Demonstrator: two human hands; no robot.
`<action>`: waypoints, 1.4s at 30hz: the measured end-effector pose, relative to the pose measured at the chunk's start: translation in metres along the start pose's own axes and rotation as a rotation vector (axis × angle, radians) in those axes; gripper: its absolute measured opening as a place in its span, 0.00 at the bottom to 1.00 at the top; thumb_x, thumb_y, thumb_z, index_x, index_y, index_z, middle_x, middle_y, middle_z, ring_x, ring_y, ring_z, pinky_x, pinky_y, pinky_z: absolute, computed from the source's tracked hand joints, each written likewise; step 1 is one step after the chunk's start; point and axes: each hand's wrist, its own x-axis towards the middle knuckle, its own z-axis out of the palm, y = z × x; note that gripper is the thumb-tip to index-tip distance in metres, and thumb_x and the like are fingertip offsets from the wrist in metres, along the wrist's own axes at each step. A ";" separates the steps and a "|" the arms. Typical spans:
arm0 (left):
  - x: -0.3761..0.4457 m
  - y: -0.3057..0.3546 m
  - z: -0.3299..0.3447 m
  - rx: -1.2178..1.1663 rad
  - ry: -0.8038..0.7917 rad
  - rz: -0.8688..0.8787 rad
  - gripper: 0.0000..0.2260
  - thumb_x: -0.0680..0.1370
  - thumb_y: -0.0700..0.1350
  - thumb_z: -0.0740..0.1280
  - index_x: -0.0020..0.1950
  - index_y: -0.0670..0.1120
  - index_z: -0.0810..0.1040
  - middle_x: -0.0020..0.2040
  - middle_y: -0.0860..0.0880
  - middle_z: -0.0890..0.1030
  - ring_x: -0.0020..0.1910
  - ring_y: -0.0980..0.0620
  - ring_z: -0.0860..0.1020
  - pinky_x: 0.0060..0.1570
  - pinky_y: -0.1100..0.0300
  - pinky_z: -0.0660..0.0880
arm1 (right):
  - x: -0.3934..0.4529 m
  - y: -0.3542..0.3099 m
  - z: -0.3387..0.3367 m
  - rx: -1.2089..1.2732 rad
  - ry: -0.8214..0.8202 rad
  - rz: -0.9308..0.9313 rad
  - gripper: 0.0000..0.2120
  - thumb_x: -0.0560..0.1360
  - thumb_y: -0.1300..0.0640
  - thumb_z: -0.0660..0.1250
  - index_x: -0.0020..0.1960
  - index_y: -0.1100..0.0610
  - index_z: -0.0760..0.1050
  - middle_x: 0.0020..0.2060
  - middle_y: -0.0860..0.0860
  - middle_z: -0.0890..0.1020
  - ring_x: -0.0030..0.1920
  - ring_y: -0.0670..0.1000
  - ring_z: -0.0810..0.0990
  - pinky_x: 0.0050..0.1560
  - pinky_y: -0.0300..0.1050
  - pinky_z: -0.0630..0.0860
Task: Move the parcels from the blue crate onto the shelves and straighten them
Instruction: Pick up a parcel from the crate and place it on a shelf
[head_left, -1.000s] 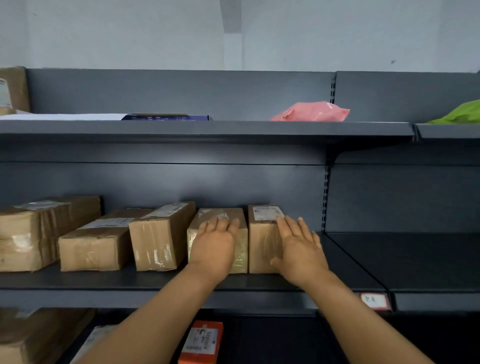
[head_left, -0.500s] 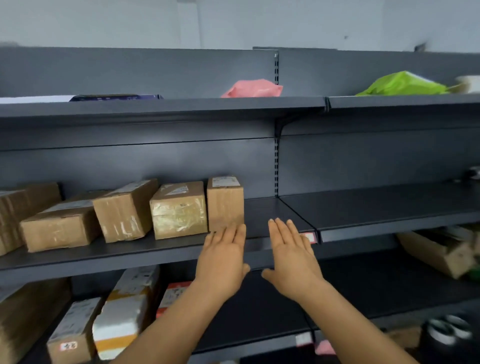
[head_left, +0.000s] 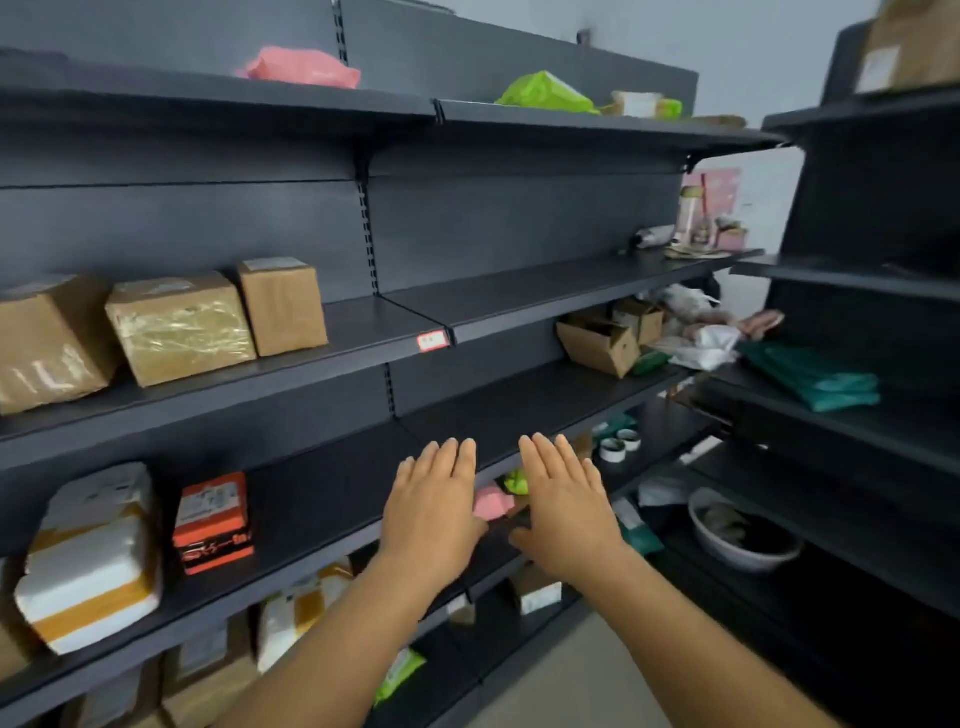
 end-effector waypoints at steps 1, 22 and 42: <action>-0.008 0.011 0.002 -0.014 -0.009 0.033 0.38 0.79 0.55 0.64 0.79 0.47 0.44 0.79 0.49 0.50 0.78 0.48 0.49 0.76 0.52 0.47 | -0.015 0.008 0.001 -0.002 0.001 0.033 0.45 0.77 0.48 0.65 0.79 0.54 0.36 0.78 0.49 0.40 0.77 0.53 0.36 0.75 0.53 0.40; -0.124 0.332 0.050 -0.153 -0.184 0.652 0.37 0.79 0.54 0.64 0.79 0.46 0.44 0.79 0.48 0.50 0.78 0.48 0.48 0.76 0.51 0.48 | -0.314 0.223 -0.041 -0.090 0.013 0.680 0.45 0.77 0.49 0.66 0.79 0.55 0.36 0.79 0.50 0.41 0.78 0.53 0.37 0.76 0.53 0.41; -0.244 0.640 0.088 -0.246 -0.305 0.951 0.37 0.79 0.57 0.62 0.79 0.45 0.46 0.79 0.49 0.52 0.78 0.50 0.51 0.76 0.52 0.49 | -0.567 0.431 -0.077 -0.049 -0.041 1.059 0.46 0.78 0.48 0.65 0.78 0.56 0.35 0.78 0.51 0.40 0.78 0.54 0.37 0.76 0.53 0.41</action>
